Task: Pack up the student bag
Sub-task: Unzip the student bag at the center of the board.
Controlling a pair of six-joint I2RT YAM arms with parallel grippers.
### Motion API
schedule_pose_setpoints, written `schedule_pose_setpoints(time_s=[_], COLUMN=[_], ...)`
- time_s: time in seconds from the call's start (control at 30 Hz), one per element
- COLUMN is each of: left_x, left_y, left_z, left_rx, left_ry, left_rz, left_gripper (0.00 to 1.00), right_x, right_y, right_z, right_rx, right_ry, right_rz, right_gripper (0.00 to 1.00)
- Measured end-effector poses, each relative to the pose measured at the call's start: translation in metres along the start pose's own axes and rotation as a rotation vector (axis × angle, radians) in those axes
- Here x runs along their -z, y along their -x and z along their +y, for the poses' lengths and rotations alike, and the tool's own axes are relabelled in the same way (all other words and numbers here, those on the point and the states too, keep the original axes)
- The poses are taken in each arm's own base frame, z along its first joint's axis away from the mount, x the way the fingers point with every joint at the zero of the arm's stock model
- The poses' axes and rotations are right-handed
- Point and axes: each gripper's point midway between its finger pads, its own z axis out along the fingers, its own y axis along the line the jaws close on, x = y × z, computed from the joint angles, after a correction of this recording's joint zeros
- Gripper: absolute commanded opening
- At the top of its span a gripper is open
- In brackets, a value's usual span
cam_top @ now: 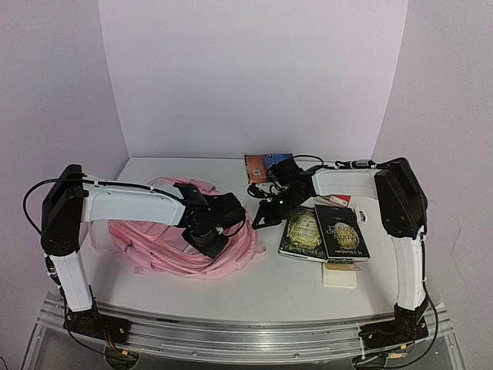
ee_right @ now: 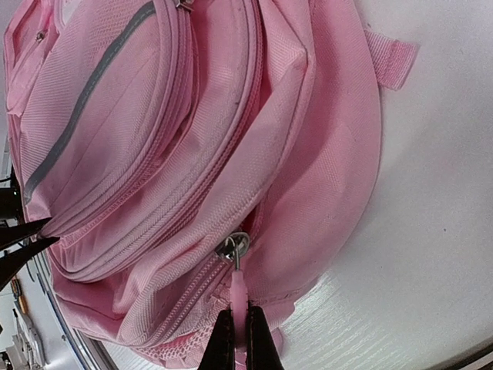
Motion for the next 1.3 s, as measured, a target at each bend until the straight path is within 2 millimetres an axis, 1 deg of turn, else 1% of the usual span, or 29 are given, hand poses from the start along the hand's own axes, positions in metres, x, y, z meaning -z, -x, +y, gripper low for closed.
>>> schedule_pose_setpoints(time_s=[0.13,0.33,0.43,0.57,0.67,0.77,0.87,0.97,1.17,1.3], left_x=[0.009,0.044,0.055,0.063,0.068,0.070,0.071,0.070,0.067,0.068], left_y=[0.006,0.026,0.032,0.035,0.036,0.038,0.041,0.047,0.061,0.067], left_z=[0.011,0.033,0.040,0.046,0.050,0.052,0.051,0.046,0.032,0.028], left_rx=[0.047,0.183,0.229,0.282,0.320,0.350,0.365,0.383,0.433,0.470], left_ry=[0.062,0.155,0.177,0.199,0.213,0.222,0.211,0.171,0.065,0.011], left_rz=[-0.001,-0.038,-0.056,-0.066,-0.069,-0.067,-0.069,-0.074,-0.090,-0.097], left_gripper=[0.00,0.00,0.00,0.00,0.00,0.00,0.00,0.00,0.00,0.00], right_x=[0.000,0.001,0.005,0.013,0.023,0.035,0.041,0.038,0.016,0.007], right_y=[0.000,-0.002,-0.006,-0.016,-0.020,-0.022,-0.025,-0.034,-0.057,-0.075], right_z=[0.000,-0.001,0.001,0.006,0.012,0.021,0.030,0.042,0.075,0.093], right_rx=[0.001,0.013,0.023,0.040,0.064,0.091,0.122,0.156,0.233,0.264], right_ry=[0.001,0.010,0.022,0.035,0.042,0.050,0.057,0.065,0.080,0.083], right_rz=[0.000,-0.004,-0.002,0.003,-0.006,-0.026,-0.036,-0.016,0.032,0.029], right_gripper=[0.00,0.00,0.00,0.00,0.00,0.00,0.00,0.00,0.00,0.00])
